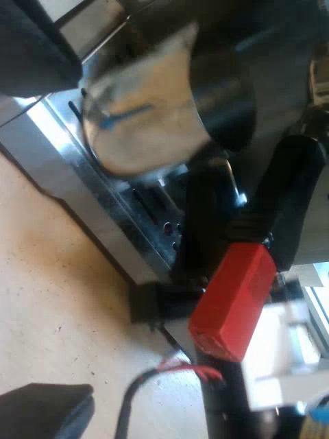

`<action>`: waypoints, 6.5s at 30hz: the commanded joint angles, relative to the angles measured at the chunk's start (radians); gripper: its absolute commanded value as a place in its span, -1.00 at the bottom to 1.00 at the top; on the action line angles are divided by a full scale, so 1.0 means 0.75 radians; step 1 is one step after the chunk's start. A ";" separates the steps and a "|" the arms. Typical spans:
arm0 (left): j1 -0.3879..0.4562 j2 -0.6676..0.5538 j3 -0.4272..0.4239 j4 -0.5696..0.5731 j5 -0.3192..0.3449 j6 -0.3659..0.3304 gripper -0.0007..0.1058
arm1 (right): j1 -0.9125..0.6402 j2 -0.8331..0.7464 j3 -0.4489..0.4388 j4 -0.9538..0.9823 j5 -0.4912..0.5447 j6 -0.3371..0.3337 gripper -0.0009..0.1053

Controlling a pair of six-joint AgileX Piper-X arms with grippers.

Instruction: Remove mug from coffee machine

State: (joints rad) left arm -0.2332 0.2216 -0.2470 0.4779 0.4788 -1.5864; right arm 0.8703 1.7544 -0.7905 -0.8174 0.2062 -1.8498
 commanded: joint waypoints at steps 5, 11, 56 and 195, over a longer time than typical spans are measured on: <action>-0.007 0.003 -0.030 -0.045 0.013 -0.003 0.63 | -0.004 -0.169 0.172 0.019 0.082 -0.023 -0.98; -0.007 0.003 -0.108 -0.033 0.030 -0.003 0.63 | 0.020 -0.343 0.316 0.034 0.150 -0.023 -0.98; -0.663 0.223 -0.394 0.057 0.075 -0.084 0.63 | 0.614 -1.636 0.372 1.456 1.597 0.186 -0.98; -0.142 0.463 -0.868 0.363 -0.249 -0.245 0.63 | 0.026 -1.306 -0.349 2.450 0.138 0.420 0.31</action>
State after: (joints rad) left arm -0.3757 0.5740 -0.8900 0.7403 0.2762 -1.7483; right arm 0.9295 0.7721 -1.0352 1.0279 0.3424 -1.5260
